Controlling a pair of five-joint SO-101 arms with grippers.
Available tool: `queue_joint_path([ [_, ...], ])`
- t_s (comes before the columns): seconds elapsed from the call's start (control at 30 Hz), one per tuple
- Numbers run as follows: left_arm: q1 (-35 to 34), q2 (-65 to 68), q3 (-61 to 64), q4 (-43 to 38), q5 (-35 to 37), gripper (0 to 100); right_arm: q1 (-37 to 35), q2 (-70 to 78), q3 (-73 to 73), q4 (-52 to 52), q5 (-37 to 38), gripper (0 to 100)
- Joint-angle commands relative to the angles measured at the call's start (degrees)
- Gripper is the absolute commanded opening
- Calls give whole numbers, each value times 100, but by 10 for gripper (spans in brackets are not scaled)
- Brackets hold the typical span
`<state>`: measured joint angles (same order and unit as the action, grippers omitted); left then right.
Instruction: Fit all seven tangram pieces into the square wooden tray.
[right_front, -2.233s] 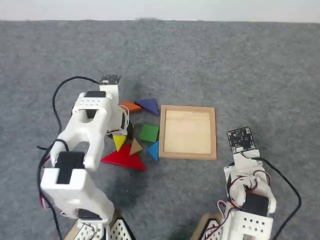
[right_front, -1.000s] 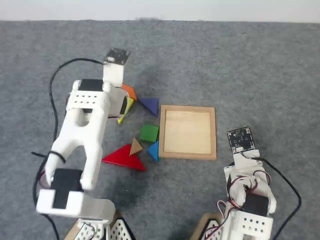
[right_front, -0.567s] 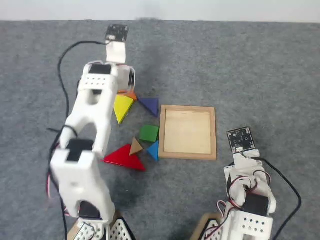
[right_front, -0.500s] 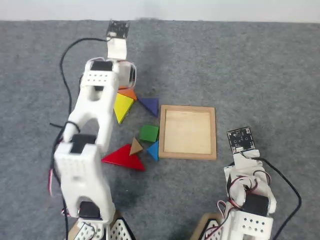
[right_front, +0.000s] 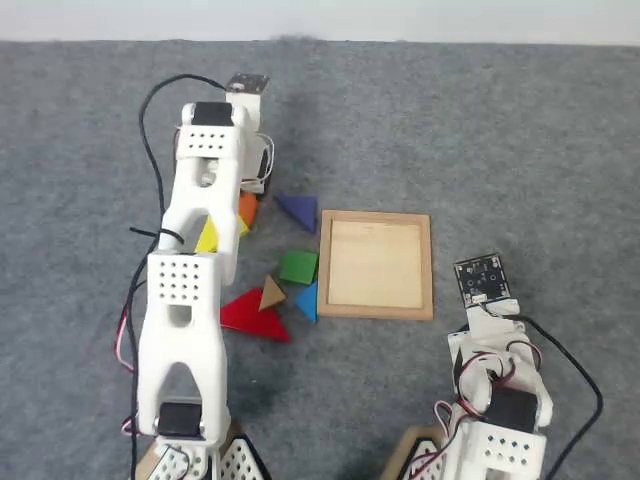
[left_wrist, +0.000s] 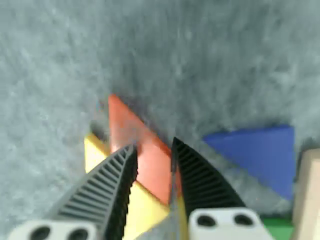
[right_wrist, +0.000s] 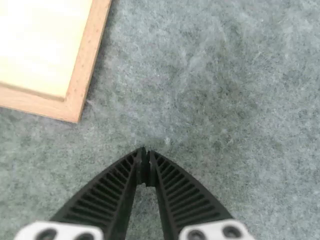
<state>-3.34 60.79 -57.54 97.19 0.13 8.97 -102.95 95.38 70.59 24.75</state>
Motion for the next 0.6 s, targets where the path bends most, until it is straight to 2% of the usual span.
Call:
queue_joint_path([
  [0.0, -158, -589, 286, 396, -246, 54, 57, -84, 105, -31, 88, 9],
  [0.27, -176, -2708, 3714, 316, -1029, 52, 57, -84, 105, -31, 88, 9],
  [0.5, -431, -5538, 4857, 281, -1433, 52, 84, -84, 105, -31, 88, 9],
  [0.57, -624, -6066, 5218, -79, -1424, 73, 84, -84, 105, -31, 88, 9],
])
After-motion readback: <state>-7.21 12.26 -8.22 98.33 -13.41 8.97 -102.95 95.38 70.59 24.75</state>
